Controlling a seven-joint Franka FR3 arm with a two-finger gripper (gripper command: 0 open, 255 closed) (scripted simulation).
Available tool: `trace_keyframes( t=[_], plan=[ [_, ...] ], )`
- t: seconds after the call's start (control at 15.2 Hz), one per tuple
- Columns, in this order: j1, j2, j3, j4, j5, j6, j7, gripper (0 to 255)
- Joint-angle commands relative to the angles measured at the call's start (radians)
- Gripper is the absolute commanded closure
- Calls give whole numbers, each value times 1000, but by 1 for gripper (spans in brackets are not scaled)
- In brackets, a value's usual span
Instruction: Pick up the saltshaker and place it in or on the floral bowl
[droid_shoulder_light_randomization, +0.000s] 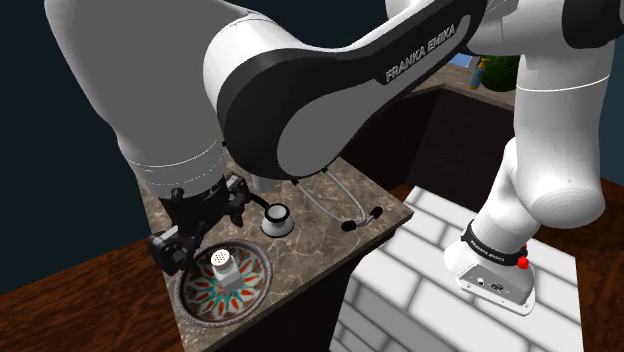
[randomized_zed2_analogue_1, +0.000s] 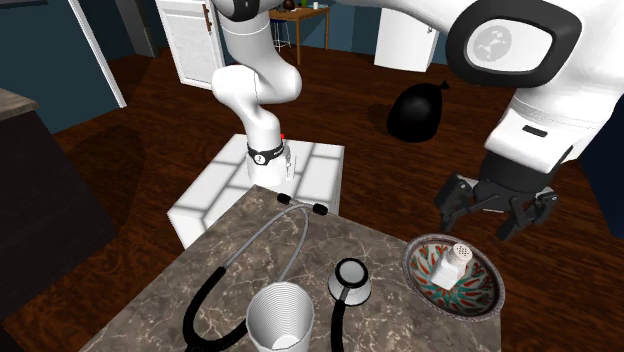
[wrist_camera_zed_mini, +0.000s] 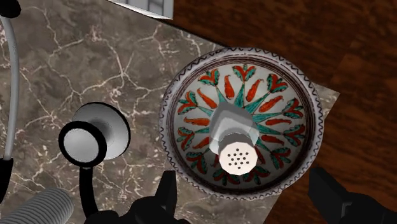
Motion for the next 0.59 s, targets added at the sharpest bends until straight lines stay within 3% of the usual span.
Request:
trace_keyframes(
  t=[0.0,0.53],
  plan=[
    [8,-8,7,54,11,-58,-11,0],
    [12,-11,9,76,16,-82,-14,0]
  ],
)
